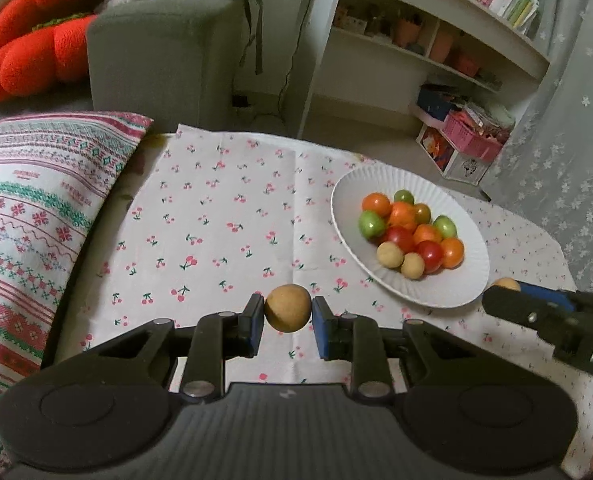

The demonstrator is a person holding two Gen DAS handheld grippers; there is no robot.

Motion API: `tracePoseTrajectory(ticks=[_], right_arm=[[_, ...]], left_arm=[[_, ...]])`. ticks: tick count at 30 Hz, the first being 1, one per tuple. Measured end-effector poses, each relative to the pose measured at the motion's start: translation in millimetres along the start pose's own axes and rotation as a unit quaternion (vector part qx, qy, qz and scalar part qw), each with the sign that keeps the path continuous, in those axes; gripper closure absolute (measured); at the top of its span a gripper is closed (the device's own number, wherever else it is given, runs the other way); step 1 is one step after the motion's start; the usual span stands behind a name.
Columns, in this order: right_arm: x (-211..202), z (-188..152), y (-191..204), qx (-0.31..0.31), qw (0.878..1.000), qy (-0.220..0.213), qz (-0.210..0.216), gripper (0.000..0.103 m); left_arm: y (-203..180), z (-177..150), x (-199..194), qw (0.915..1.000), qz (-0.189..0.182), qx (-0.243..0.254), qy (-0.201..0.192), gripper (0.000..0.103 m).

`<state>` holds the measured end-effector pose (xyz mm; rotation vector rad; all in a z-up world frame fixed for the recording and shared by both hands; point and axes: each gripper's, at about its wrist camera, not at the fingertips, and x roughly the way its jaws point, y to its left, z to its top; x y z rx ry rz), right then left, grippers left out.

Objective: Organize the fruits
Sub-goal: 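Carry both brown fruits over the white plate with both tools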

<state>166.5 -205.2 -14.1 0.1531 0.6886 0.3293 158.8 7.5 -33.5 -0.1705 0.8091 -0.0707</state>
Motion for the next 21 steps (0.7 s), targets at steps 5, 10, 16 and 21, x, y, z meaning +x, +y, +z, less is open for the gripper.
tracePoseTrajectory(ticks=[5,10,16,21], right_arm=[[-12.2,12.0,-5.9,0.01,1.0,-0.019,0.003,0.081],[-32.3,17.5,-3.0,0.029,0.998,-0.046,0.026,0.081],[-55.4,19.0,-4.5,0.018,0.998,-0.062,0.026,0.081],[-77.4,23.1,-11.6,0.019,0.996,-0.083,0.038,0.081]], left_arm=[[-17.6,1.1,-18.8,0.9998,-0.005,0.001,-0.021,0.103],[-35.5,2.7,-38.9,0.9995,0.0,0.0,-0.033,0.103],[-55.8,5.5,-82.7,0.9985,0.023,0.006,-0.05,0.103],[-79.9,12.3,-113.7,0.9972,0.034,0.03,-0.059,0.103]])
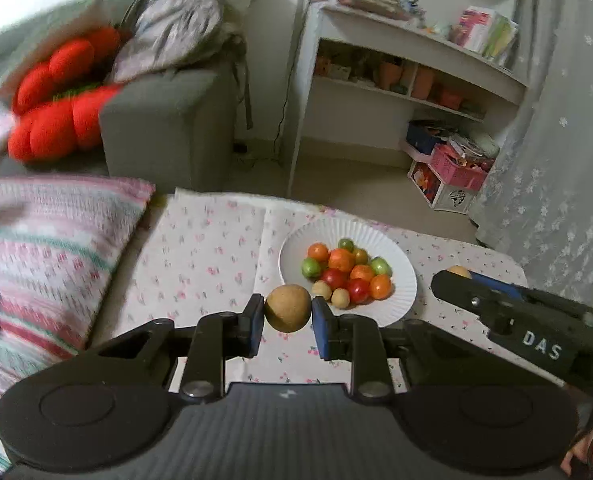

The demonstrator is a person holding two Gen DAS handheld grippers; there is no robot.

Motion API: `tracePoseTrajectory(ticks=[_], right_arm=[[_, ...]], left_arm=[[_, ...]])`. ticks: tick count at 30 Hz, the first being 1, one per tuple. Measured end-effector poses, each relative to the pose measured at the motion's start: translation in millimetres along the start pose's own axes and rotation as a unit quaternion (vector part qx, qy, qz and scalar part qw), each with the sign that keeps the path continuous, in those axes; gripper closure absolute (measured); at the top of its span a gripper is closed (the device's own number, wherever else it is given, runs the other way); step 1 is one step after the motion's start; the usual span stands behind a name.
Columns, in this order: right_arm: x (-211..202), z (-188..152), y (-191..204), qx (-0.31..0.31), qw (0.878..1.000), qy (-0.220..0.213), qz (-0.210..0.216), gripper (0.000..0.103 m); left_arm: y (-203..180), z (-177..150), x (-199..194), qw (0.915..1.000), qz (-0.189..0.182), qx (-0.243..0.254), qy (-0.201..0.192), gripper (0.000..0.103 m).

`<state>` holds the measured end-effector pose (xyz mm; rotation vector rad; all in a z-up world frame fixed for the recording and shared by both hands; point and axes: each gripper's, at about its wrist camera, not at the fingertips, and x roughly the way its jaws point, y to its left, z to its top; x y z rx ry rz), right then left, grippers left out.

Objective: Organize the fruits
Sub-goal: 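Carry both brown fruits over the white plate with both tools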

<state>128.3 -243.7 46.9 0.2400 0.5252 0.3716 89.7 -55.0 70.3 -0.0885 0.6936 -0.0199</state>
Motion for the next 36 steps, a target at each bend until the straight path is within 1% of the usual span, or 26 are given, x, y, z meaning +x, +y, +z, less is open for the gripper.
tracePoseTrajectory(ticks=[2,3,5,9,13,19,21,24,27,30,33,36], right_arm=[[-3.3,2.6,-2.5,-0.006,1.0,-0.008,-0.003,0.081],[-3.6,3.0,-4.1,-0.016,1.0,-0.012,-0.01,0.081],[-0.5,1.3,-11.6,-0.026,0.999,-0.011,-0.028,0.081],[11.0,-2.5,-35.6,-0.014,0.999,0.007,-0.051,0.081],[19.3,-5.0,-53.3,0.0,0.998,0.008,-0.058,0.081],[51.3,-12.1,-70.1,0.014,0.997,0.034,-0.069,0.081],[59.9,-13.1,-76.9,0.015,0.996,0.04,-0.072,0.081],[72.2,-14.8,-84.8,-0.003,0.996,0.05,-0.077,0.081],[87.7,-20.0,-94.4,-0.019,0.994,0.066,-0.081,0.081],[103.1,-20.4,-102.0,-0.028,0.993,0.076,-0.091,0.081],[112.9,-16.9,-108.1,-0.019,0.993,0.073,-0.087,0.081],[123.3,-17.4,-110.1,-0.026,0.993,0.075,-0.09,0.081]], left_arm=[[-12.1,3.5,-6.5,0.9992,0.017,0.033,-0.014,0.103],[-16.9,5.0,-6.4,0.9987,0.018,0.044,-0.018,0.103],[-26.9,7.2,0.7,0.998,0.009,0.06,-0.02,0.103],[-45.2,5.9,26.6,0.9961,-0.01,0.086,-0.018,0.103],[-53.4,6.4,62.6,0.9949,-0.041,0.092,-0.001,0.103],[-66.0,7.3,122.8,0.9899,-0.075,0.118,0.022,0.103],[-68.4,6.8,138.7,0.9885,-0.083,0.124,0.023,0.103],[-70.5,2.6,163.5,0.9858,-0.092,0.139,0.021,0.103],[-70.4,-7.1,187.4,0.9834,-0.106,0.144,0.031,0.103],[-72.2,-15.9,200.6,0.9801,-0.119,0.154,0.039,0.103],[-75.2,-22.7,208.8,0.9767,-0.118,0.175,0.041,0.103],[-78.7,-27.4,216.1,0.9743,-0.114,0.19,0.038,0.103]])
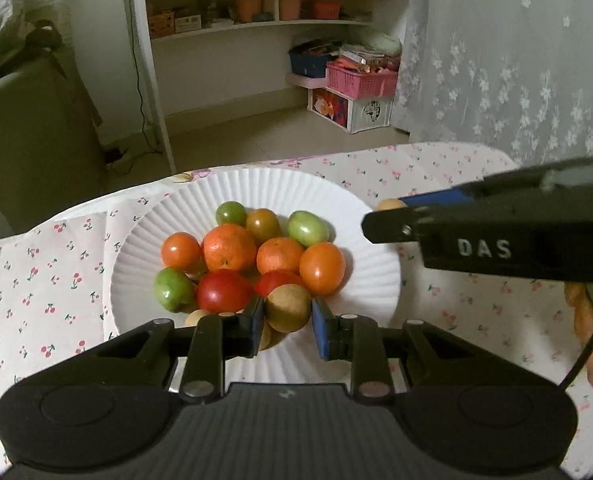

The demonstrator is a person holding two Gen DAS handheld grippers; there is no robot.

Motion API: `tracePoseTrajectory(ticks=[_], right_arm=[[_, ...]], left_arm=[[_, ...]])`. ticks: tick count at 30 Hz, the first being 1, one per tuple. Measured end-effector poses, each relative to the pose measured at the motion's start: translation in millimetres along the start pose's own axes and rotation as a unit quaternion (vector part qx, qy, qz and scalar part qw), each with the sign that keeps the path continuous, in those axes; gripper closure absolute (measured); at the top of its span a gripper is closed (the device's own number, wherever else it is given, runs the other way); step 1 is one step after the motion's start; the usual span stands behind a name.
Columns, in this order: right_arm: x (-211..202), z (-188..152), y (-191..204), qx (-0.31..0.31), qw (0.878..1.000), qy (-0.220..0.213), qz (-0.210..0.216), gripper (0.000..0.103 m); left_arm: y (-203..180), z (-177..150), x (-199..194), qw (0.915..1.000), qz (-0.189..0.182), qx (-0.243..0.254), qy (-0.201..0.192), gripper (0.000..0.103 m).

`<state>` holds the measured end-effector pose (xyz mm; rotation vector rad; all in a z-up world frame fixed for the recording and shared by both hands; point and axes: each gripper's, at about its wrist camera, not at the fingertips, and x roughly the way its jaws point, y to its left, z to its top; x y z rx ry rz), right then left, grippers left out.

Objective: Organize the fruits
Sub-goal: 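Carry both brown fruits over the white plate with both tools, then lower both brown fruits onto the plate and open both tools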

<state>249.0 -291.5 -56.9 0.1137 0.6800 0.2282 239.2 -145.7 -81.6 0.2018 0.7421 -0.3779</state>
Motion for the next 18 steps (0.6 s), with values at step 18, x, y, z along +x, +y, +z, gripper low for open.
tracePoseTrajectory(ticks=[18], right_arm=[[16.1,-11.9,5.3,0.003,0.999,0.031,0.038,0.078]], left_arm=[[-7.0,-7.6,3.1,0.998,0.004,0.062,-0.012,0.103]])
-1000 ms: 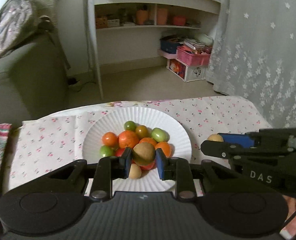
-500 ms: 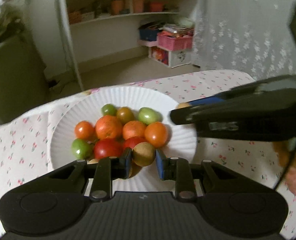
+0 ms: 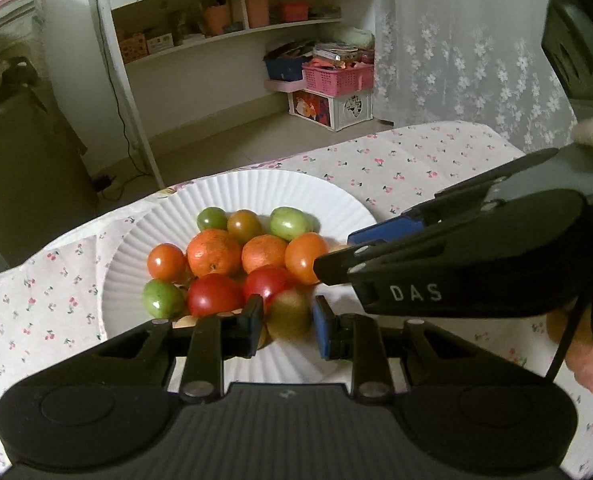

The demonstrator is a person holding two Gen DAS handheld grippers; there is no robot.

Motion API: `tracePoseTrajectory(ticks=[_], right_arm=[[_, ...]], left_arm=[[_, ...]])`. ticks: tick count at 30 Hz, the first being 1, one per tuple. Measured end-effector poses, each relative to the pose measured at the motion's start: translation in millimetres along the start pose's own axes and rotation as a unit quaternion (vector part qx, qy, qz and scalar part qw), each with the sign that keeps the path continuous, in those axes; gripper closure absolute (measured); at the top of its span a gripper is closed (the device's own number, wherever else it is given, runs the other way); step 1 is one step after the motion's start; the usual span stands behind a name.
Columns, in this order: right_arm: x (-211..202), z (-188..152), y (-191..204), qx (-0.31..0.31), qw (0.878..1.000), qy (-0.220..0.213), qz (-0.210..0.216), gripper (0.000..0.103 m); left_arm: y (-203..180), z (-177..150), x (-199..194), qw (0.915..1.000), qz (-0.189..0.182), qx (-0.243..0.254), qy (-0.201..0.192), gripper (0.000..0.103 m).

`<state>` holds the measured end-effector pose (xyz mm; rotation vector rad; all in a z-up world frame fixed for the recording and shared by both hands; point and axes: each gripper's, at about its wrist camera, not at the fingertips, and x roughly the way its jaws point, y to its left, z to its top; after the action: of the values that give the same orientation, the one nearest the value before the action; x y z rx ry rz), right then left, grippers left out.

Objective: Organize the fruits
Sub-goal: 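Lower both brown fruits onto the plate and open both tools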

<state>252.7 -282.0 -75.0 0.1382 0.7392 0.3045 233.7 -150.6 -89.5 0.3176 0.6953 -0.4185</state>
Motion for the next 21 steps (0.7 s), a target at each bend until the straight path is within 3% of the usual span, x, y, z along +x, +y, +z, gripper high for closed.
tracePoseTrajectory(ticks=[6,11,16,21], right_arm=[[-5.4,3.7,1.7,0.009,1.0,-0.011,0.005,0.076],[-14.1,7.8,-10.4,0.057,0.998,-0.02,0.014,0.074],[-22.8,5.6,-4.1,0.047,0.999,-0.012,-0.003,0.074],[-33.9,-0.7,14.1,0.014,1.0,-0.006,-0.011,0.068]], left_arm=[[15.6,3.1,-12.9,0.9997,-0.017,-0.006,-0.017,0.101],[51.8,9.7,-30.2,0.9964,-0.014,-0.08,-0.023,0.098],[61.5,7.9,-47.3,0.9944,0.001,-0.104,-0.021,0.097],[54.1,0.4,-56.2,0.9916,0.031,-0.126,0.005,0.087]])
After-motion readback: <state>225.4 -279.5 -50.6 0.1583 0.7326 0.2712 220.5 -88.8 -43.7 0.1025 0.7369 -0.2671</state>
